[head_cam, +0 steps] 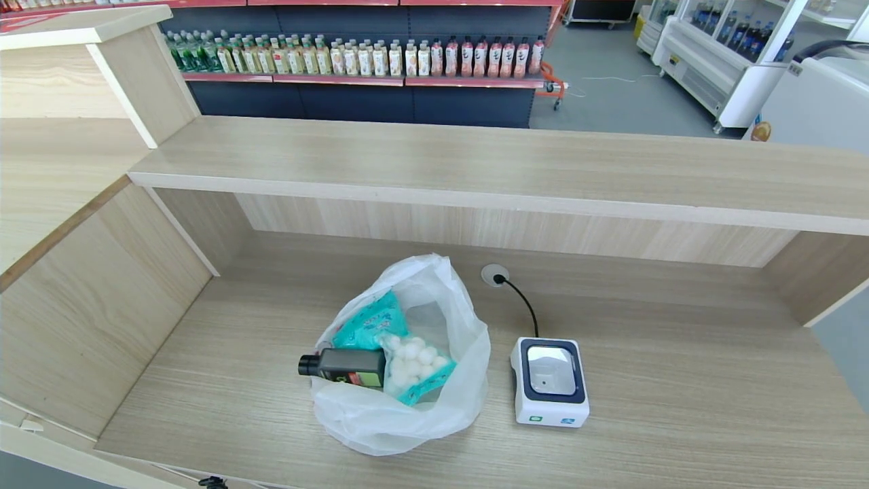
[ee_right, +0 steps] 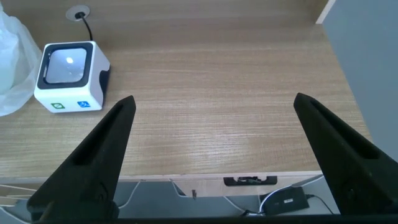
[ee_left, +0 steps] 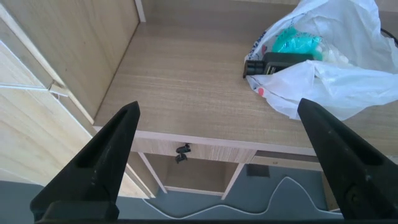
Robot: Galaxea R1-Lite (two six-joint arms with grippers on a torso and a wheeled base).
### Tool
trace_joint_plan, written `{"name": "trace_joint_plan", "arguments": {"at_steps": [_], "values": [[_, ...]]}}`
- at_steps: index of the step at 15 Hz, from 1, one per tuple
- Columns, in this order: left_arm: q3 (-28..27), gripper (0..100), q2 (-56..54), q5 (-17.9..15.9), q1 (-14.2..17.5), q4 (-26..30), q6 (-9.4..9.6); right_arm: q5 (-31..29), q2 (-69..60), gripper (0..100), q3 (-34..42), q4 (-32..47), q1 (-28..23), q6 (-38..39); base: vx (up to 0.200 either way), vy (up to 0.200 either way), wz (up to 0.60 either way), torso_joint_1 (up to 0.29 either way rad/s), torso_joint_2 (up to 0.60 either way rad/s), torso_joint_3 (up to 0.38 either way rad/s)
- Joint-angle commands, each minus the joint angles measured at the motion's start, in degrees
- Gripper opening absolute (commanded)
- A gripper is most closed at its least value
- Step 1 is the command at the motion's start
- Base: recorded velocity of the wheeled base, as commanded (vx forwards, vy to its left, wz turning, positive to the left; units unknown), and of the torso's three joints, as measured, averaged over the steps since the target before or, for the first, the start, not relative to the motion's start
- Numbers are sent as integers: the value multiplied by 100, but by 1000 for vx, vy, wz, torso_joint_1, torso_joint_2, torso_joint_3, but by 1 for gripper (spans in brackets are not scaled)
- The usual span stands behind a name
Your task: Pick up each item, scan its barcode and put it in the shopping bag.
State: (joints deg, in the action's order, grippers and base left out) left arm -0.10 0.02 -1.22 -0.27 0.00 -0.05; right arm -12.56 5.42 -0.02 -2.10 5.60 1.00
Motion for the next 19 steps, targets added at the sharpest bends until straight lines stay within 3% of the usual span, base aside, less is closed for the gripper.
{"name": "trace_joint_plan", "arguments": {"at_steps": [1,19], "values": [[1,100,-2,-1,0,0,-4,-1,11,100,2,-1,3,-3,0,0,0,0,0,0],[1,100,-2,-1,-8,0,-4,8,11,100,2,-10,3,-56,0,0,0,0,0,0]]}}
